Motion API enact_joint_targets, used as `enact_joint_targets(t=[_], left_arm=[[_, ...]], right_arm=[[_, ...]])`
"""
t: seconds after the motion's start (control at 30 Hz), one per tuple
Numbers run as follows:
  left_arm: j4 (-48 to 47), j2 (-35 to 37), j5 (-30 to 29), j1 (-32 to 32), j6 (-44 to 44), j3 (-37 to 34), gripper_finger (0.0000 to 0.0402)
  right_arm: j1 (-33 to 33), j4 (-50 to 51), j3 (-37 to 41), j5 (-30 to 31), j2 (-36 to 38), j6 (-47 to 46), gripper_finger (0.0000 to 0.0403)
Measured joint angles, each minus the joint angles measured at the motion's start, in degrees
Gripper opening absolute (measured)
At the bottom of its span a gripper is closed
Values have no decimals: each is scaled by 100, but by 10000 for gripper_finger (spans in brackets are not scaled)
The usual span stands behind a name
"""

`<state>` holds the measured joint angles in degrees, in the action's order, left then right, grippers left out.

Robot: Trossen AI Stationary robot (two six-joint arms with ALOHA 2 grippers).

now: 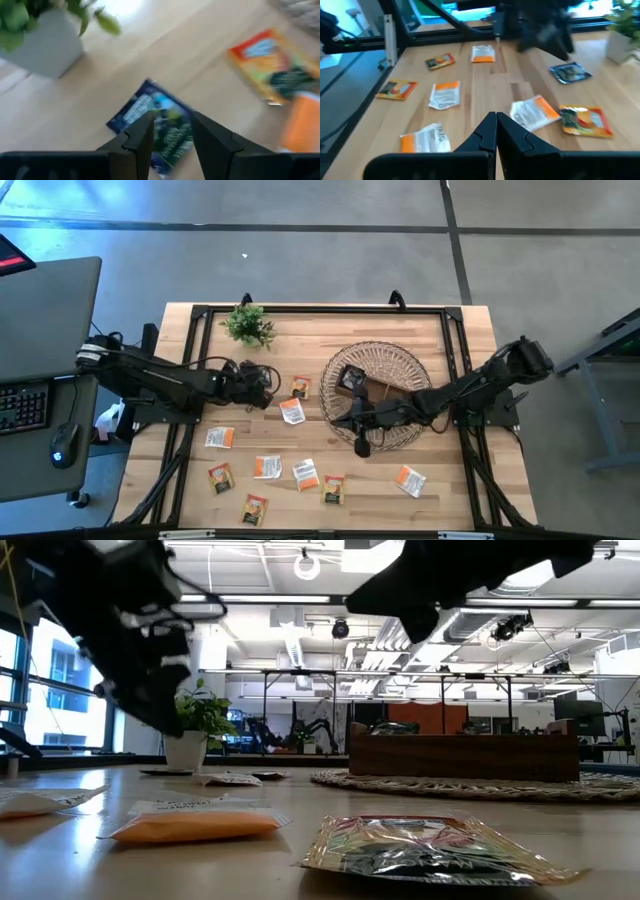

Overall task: Pick & Place Tea
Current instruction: Put the violet tea bag into the left section of the wooden organizer

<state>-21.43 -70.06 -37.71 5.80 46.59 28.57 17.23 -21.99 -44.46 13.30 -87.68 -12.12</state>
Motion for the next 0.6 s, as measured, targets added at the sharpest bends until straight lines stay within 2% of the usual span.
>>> enact_joint_targets(t=[0.13, 0.23, 0.47, 0.6], left_arm=[[362, -168, 47, -313, 17, -231, 130], [289, -318, 210, -461, -26, -268, 130], [805, -861, 1287, -459, -600, -222, 130], [944, -962, 1703, -322, -1056, -222, 130]], right_arm=[[-58, 28, -197, -229, -218, 59, 6], [-124, 25, -251, -304, -301, -5, 5], [-212, 366, -227, -278, -352, -80, 5], [-229, 458, -231, -258, -352, -87, 5]])
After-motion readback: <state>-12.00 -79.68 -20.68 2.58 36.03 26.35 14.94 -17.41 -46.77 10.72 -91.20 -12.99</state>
